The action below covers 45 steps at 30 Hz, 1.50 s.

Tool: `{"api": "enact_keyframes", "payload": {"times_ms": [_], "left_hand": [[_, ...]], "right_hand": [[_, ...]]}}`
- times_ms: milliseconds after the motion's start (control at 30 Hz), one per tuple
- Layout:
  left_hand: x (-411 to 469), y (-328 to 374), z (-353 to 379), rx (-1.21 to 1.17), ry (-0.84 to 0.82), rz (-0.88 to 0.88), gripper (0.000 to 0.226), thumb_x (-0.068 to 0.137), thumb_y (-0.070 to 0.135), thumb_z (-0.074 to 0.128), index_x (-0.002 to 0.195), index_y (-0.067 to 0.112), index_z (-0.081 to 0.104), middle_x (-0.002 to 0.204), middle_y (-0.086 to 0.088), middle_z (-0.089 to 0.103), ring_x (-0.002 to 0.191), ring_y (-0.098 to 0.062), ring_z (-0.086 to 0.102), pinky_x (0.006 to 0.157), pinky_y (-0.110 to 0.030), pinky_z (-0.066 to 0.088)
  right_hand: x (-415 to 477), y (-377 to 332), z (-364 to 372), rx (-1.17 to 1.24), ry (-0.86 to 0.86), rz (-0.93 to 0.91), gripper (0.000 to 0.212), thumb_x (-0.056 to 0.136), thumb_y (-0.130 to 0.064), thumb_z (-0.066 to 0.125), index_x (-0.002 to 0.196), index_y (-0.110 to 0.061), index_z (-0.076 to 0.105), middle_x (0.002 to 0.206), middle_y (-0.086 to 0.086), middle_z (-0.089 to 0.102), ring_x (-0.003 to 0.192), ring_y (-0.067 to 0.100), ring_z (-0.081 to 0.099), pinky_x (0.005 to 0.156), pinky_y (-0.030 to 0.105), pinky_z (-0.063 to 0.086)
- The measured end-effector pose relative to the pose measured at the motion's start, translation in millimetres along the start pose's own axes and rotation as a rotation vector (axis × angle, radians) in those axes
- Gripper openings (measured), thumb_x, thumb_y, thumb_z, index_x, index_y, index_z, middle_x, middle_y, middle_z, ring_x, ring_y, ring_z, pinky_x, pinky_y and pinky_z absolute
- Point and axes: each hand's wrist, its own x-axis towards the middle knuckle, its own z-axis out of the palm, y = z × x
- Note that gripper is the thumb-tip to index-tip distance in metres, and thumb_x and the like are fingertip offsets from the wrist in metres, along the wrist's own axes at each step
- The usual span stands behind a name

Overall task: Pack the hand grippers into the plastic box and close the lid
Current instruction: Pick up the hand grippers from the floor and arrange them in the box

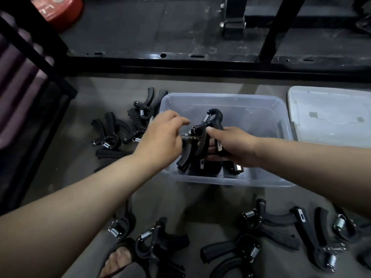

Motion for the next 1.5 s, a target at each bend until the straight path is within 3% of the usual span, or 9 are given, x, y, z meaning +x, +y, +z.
{"api": "enact_keyframes", "payload": {"times_ms": [167, 300, 467, 533, 833, 933, 1333, 1433, 1500], "left_hand": [[-19, -31, 13, -0.006, 0.102, -0.035, 0.055, 0.073, -0.006, 0.044, 0.124, 0.004, 0.062, 0.135, -0.009, 0.053, 0.127, -0.026, 0.047, 0.112, -0.037, 0.033], [-19, -31, 17, -0.123, 0.130, -0.124, 0.049, 0.088, -0.005, 0.044, 0.136, 0.004, 0.052, 0.150, -0.005, 0.039, 0.141, -0.016, 0.030, 0.117, -0.023, 0.018], [-20, -30, 17, -0.157, 0.155, -0.185, 0.046, 0.092, 0.000, 0.044, 0.138, 0.005, 0.050, 0.152, 0.000, 0.037, 0.141, -0.012, 0.030, 0.115, -0.016, 0.015], [-20, -30, 18, -0.167, 0.154, -0.191, 0.048, 0.091, 0.000, 0.044, 0.139, 0.006, 0.049, 0.152, 0.001, 0.036, 0.141, -0.011, 0.030, 0.116, -0.019, 0.016], [-20, -31, 20, -0.175, 0.168, -0.199, 0.049, 0.090, -0.001, 0.043, 0.138, 0.007, 0.050, 0.152, 0.002, 0.037, 0.140, -0.011, 0.032, 0.115, -0.019, 0.018], [-20, -32, 21, -0.177, 0.168, -0.199, 0.050, 0.089, -0.001, 0.043, 0.138, 0.007, 0.049, 0.152, 0.003, 0.037, 0.140, -0.011, 0.031, 0.116, -0.020, 0.018], [-21, -31, 21, -0.205, 0.170, -0.210, 0.051, 0.089, 0.000, 0.044, 0.139, 0.008, 0.049, 0.152, 0.004, 0.036, 0.139, -0.009, 0.031, 0.115, -0.019, 0.019], [-21, -31, 22, -0.204, 0.166, -0.210, 0.050, 0.090, 0.000, 0.044, 0.139, 0.007, 0.049, 0.152, 0.004, 0.036, 0.140, -0.010, 0.032, 0.116, -0.019, 0.019], [-21, -32, 22, -0.204, 0.170, -0.205, 0.050, 0.089, -0.001, 0.043, 0.139, 0.007, 0.049, 0.152, 0.003, 0.036, 0.140, -0.011, 0.032, 0.116, -0.021, 0.020]], "right_hand": [[15, 6, 8, -0.086, 0.055, 0.110, 0.019, 0.099, -0.035, 0.053, 0.103, -0.018, 0.061, 0.082, 0.001, 0.062, 0.064, 0.014, 0.063, 0.060, 0.026, 0.055], [28, 15, 18, -0.155, 0.095, 0.077, 0.022, 0.097, -0.029, 0.057, 0.104, -0.009, 0.063, 0.093, 0.010, 0.064, 0.076, 0.022, 0.065, 0.075, 0.036, 0.053], [29, 14, 15, -1.176, 0.239, -0.162, 0.035, 0.094, -0.031, 0.054, 0.107, 0.001, 0.049, 0.098, 0.016, 0.062, 0.088, 0.030, 0.060, 0.070, 0.034, 0.042], [26, 11, 15, -1.334, 0.216, -0.215, 0.036, 0.095, -0.032, 0.055, 0.108, 0.000, 0.045, 0.100, 0.019, 0.063, 0.094, 0.033, 0.062, 0.070, 0.033, 0.040], [21, 5, 31, -1.204, 0.246, -0.136, 0.039, 0.100, -0.038, 0.042, 0.118, -0.004, 0.041, 0.093, 0.012, 0.053, 0.077, 0.029, 0.052, 0.068, 0.033, 0.043], [19, 6, 27, -1.120, 0.201, -0.083, 0.031, 0.100, -0.034, 0.043, 0.116, -0.008, 0.038, 0.081, 0.008, 0.053, 0.063, 0.022, 0.056, 0.052, 0.029, 0.046], [19, 11, 41, -1.117, 0.199, -0.067, 0.060, 0.094, -0.038, 0.060, 0.122, 0.008, 0.033, 0.097, 0.024, 0.067, 0.084, 0.038, 0.069, 0.068, 0.043, 0.056], [20, 5, 41, -1.051, 0.142, 0.025, 0.056, 0.093, -0.028, 0.061, 0.131, 0.004, 0.034, 0.079, 0.013, 0.062, 0.059, 0.024, 0.066, 0.043, 0.026, 0.052], [19, 3, 40, -1.065, 0.127, 0.024, 0.046, 0.094, -0.026, 0.058, 0.126, 0.000, 0.037, 0.083, 0.014, 0.063, 0.061, 0.025, 0.068, 0.045, 0.029, 0.054]]}}
